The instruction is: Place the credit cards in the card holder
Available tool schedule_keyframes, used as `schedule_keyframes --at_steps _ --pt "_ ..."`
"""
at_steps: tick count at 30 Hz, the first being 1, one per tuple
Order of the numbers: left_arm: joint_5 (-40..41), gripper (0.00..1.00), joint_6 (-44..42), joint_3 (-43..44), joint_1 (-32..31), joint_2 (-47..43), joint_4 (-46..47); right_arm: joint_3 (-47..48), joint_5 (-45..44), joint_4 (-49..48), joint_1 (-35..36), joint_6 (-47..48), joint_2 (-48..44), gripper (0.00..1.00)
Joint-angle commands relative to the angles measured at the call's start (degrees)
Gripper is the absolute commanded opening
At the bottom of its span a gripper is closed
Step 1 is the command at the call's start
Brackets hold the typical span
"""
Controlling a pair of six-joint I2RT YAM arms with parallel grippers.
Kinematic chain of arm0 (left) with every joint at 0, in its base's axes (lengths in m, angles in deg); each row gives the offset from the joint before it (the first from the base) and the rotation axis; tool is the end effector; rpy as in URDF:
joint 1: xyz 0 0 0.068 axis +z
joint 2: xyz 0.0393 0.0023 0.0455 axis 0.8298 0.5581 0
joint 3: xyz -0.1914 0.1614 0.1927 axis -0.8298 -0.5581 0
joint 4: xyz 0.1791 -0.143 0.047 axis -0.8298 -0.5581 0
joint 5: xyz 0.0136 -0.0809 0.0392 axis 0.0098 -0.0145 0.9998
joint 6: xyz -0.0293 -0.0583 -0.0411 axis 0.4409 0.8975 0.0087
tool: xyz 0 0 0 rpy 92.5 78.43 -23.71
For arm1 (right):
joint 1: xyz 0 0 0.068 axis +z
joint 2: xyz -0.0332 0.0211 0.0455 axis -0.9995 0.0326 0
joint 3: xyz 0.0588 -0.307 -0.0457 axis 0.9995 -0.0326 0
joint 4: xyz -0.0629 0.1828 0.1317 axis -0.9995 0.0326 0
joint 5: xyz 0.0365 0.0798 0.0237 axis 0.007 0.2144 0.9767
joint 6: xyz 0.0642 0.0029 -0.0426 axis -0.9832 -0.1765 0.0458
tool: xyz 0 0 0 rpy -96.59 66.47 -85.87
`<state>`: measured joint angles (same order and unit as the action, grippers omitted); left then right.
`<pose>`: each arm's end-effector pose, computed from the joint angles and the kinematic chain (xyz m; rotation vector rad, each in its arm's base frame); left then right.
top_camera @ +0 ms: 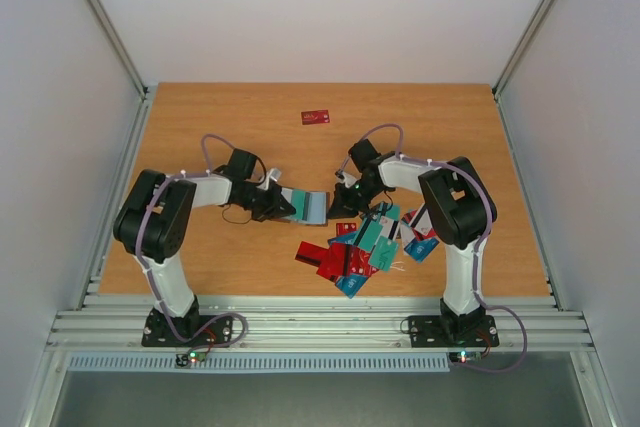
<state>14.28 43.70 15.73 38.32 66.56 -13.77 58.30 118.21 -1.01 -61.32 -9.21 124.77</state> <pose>0.2952 -0.1438 0.1621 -0.0754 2.8051 -1.3247 0.3157 0.2074 0.1559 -0.8302 2.7685 1.1075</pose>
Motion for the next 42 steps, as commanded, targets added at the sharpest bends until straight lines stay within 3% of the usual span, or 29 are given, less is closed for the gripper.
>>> schedule_keyframes --at_steps 1,8,25,28,32,42 --pt "3.0 0.00 0.0 0.5 -1.0 2.1 0.3 -1.3 -2.6 1.8 1.2 -0.6 1.3 0.05" --pt "2.3 0.00 -3.0 0.6 -2.3 1.6 -2.3 1.4 -2.4 3.0 1.2 -0.5 1.9 0.04" --pt "2.9 0.01 0.1 1.5 -5.3 3.2 -0.9 1.6 -1.9 1.9 1.5 -1.7 2.2 0.04" --pt "3.8 0.05 -0.7 2.4 -5.6 2.7 -3.0 1.8 -1.9 1.9 1.5 -1.7 2.3 0.04" --pt "5.7 0.20 -2.2 3.8 -5.7 0.8 -6.9 1.9 -1.9 1.8 1.5 -1.6 2.4 0.04" --pt "9.7 0.46 -4.4 7.0 -5.9 -1.9 -14.1 2.7 -2.4 2.6 1.4 -1.2 2.4 0.04"
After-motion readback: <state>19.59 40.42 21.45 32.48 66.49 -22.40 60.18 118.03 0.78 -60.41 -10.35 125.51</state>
